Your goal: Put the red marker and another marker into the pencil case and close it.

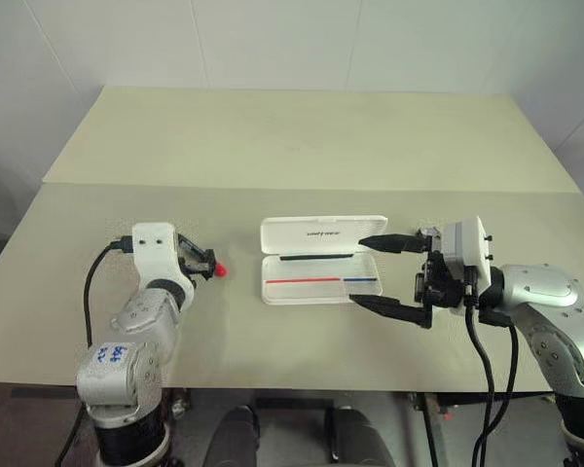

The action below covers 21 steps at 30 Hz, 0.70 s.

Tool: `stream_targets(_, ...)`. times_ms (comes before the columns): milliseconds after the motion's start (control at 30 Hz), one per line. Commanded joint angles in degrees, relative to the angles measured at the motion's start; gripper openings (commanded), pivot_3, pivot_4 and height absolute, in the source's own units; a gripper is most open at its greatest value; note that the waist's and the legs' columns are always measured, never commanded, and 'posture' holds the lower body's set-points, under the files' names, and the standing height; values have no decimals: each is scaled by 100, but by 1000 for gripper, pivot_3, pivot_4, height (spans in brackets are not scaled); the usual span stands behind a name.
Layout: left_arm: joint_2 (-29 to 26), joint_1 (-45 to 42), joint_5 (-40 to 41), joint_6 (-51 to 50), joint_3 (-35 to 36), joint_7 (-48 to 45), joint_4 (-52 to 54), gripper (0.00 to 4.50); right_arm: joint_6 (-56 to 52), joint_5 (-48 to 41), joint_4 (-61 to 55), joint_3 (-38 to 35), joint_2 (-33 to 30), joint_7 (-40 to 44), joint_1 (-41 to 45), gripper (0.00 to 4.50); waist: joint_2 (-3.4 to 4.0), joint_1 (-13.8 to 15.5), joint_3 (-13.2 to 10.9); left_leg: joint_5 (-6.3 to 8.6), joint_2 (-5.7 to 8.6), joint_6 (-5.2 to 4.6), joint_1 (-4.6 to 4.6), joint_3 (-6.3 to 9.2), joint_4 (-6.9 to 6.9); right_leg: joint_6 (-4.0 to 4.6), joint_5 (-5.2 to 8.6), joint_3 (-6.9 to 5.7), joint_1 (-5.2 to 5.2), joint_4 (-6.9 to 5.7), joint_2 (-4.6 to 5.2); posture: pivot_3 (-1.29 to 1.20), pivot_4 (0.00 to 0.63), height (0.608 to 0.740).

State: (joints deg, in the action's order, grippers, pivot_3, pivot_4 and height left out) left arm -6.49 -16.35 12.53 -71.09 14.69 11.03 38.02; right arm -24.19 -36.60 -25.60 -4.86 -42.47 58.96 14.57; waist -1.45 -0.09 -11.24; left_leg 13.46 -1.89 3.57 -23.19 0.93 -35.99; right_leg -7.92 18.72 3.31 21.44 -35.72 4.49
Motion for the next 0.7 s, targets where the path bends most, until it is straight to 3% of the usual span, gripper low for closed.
stream_targets(33,184,-291,-136,-273,117,141,-66,4465,7,-97,-82,-55,-6,25,63,4500,0,0,0,0,0,0,-1,0,2,-1,-1,0,0,3,0,0,150,740)
stream_targets(333,875,-1013,-402,-1046,536,470,-258,4465,33,-89,36,-63,37,12,177,4500,-7,-4,-4,4,0,6,-5,-1,5,-19,-10,-1,2,15,-1,0,150,740)
stream_targets(633,1111,-1301,-829,-1476,967,582,-342,4465,66,-47,91,-10,194,-48,237,4500,-15,-1,-9,5,0,10,-7,0,6,-20,-10,-1,3,19,-2,0,150,740)
stream_targets(700,1131,-1349,-888,-1498,1058,566,-374,4065,73,-31,99,0,233,-59,252,4500,-17,-2,-10,6,1,10,-7,0,5,-21,-11,-1,3,19,-2,0,150,740)
